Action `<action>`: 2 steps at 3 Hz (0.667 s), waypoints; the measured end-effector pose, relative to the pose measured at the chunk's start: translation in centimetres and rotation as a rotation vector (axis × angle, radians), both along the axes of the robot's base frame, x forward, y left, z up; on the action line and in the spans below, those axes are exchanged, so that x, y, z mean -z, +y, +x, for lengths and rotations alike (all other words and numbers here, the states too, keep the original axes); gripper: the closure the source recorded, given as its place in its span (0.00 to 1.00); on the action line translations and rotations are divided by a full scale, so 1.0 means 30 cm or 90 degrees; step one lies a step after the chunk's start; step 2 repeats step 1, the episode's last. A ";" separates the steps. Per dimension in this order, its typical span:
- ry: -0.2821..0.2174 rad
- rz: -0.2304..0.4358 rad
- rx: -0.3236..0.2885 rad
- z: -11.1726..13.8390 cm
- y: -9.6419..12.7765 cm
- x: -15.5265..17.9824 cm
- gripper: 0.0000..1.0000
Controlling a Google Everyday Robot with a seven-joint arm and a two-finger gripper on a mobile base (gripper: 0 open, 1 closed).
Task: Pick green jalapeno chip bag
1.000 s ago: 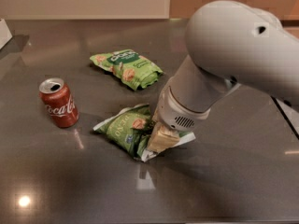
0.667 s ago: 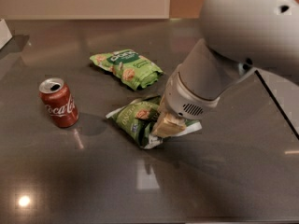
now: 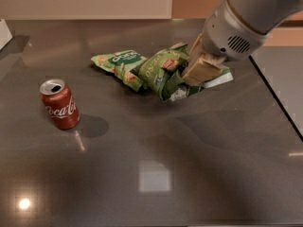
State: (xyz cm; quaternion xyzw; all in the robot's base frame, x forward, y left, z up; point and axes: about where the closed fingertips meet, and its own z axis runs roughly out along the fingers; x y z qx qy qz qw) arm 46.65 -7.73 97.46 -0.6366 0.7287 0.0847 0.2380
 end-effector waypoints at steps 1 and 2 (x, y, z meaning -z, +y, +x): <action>-0.012 0.004 0.002 0.008 -0.006 -0.037 1.00; -0.012 0.004 0.002 0.008 -0.006 -0.037 1.00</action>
Offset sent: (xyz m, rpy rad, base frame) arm 0.0000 0.0000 0.0000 0.0000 0.0000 0.0000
